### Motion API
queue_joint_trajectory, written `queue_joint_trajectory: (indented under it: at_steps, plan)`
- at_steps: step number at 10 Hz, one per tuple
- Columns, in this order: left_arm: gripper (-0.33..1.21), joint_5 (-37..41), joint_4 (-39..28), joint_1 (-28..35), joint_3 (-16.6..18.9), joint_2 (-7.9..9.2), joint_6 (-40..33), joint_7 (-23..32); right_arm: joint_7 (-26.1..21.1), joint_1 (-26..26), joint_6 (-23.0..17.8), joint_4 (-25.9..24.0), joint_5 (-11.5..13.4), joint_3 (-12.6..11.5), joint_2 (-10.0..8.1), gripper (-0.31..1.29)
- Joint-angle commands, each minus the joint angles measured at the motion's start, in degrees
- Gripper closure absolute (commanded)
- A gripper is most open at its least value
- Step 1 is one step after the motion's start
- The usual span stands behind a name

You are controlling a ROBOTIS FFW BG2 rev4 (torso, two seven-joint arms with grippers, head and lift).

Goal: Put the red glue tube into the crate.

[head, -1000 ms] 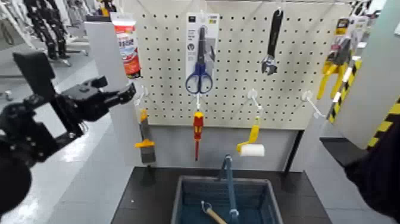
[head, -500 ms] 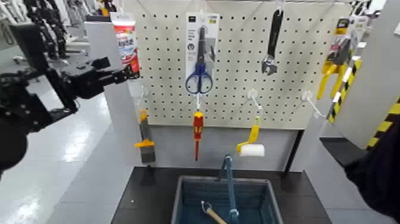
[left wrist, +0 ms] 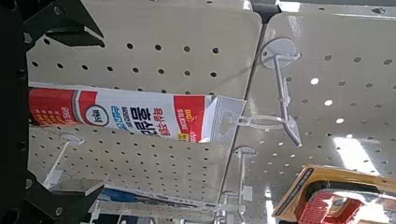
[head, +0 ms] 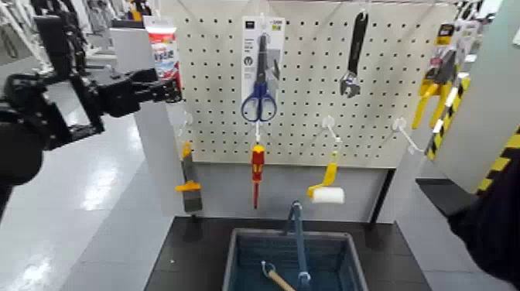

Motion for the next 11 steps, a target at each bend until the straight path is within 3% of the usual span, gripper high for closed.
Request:
queue_joint_trajectory:
  at_steps: [1, 2, 3, 4, 5, 11]
  plan:
    - [0.22, -0.7, 2.6, -2.9, -1.8, 0.74, 0.3, -2.7, 0.1, -0.2, -0.1, 0.0, 0.0, -0.1, 7.38, 0.10]
    - [0.24, -0.8, 2.8, -3.2, -2.1, 1.00, 0.4, -2.9, 0.1, -0.3, -0.1, 0.1, -0.1, -0.1, 7.29, 0.10]
    - [0.43, -0.8, 2.8, -3.3, -2.0, 1.00, 0.4, -3.0, 0.1, -0.3, -0.2, 0.1, -0.1, -0.1, 7.47, 0.10]
    - [0.97, -1.7, 3.0, -3.7, -2.1, 1.00, 0.7, -4.0, 0.2, -0.3, -0.2, 0.2, -0.1, -0.1, 7.47, 0.10]
    - [1.17, -1.7, 3.0, -3.8, -2.1, 1.00, 1.2, -3.9, 0.2, -0.3, -0.2, 0.2, -0.1, -0.1, 7.47, 0.10]
    - [1.17, -1.9, 2.8, -4.4, -2.1, 1.18, 1.5, -3.8, 0.2, -0.2, -0.3, 0.2, -0.1, -0.2, 7.56, 0.10]
